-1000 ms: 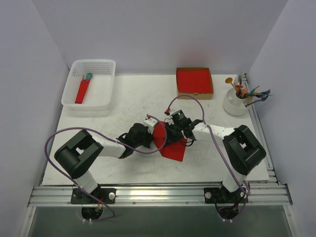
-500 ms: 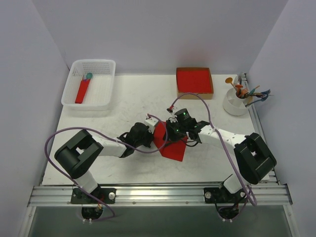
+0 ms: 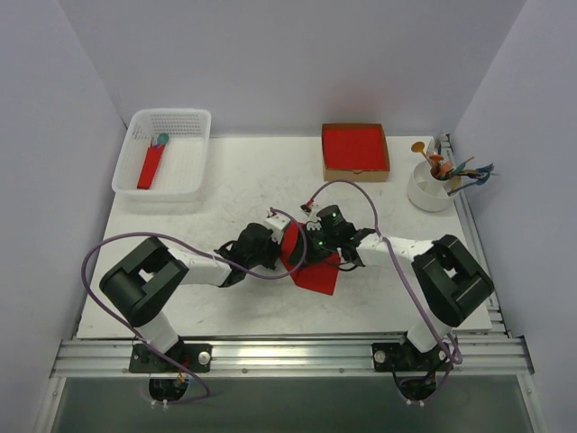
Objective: Place the utensils on the paper napkin and roll it up
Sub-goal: Roll the napkin at the center of the board.
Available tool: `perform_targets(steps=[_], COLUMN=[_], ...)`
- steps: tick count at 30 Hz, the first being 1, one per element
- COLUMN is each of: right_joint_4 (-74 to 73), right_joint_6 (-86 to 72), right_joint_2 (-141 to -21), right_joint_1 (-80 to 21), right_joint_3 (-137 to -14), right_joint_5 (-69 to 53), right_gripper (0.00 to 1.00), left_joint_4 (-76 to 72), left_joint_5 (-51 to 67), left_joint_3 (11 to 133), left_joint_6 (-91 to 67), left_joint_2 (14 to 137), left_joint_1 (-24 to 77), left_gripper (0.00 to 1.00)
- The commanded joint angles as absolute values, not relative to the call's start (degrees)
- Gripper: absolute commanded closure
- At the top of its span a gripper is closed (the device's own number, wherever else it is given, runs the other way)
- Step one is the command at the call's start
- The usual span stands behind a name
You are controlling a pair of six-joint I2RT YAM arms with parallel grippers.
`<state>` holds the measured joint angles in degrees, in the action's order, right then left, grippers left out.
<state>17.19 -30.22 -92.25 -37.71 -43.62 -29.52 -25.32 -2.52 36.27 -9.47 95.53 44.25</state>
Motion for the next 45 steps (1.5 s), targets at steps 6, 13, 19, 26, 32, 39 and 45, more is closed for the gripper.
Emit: perform_targets(steps=[6,13,19,26,32,39,45], right_joint_4=[23.90,24.26,24.87,27.07,25.14,22.76,22.76], right_joint_6=[-32.52,-32.78,-33.05,-34.28,-33.93,-32.78,-32.52], right_joint_2=[-96.24,-97.21,-96.86,-95.89,-94.13,-93.43,-93.69], right_joint_1=[-39.55,-39.64,-39.64,-39.64,-39.73,-39.64,-39.55], right_joint_3=[-41.66,-40.34,-38.85,-37.53,-39.02,-40.17,-39.64], right_joint_5=[-32.52,-31.47,-30.76,-31.55,-31.46,-30.32,-30.06], right_gripper=[1.00,1.00,1.00,1.00,1.00,1.00,1.00], left_joint_4=[-22.85,-22.50,-22.59,-22.41,-22.15,-22.06,-21.89], left_joint_5=[-2.81,-2.81,-2.72,-2.64,-2.55,-2.46,-2.37], left_joint_3=[37.97,38.23,38.32,38.58,38.85,38.93,39.11], left_joint_6=[-9.58,-9.32,-9.23,-8.88,-8.53,-8.53,-8.44], left_joint_2=[95.98,95.89,96.24,96.42,96.42,96.33,96.50], left_joint_1=[44.65,44.74,44.74,44.74,44.82,44.82,44.91], left_gripper=[0.97,0.97,0.97,0.98,0.98,0.98,0.98])
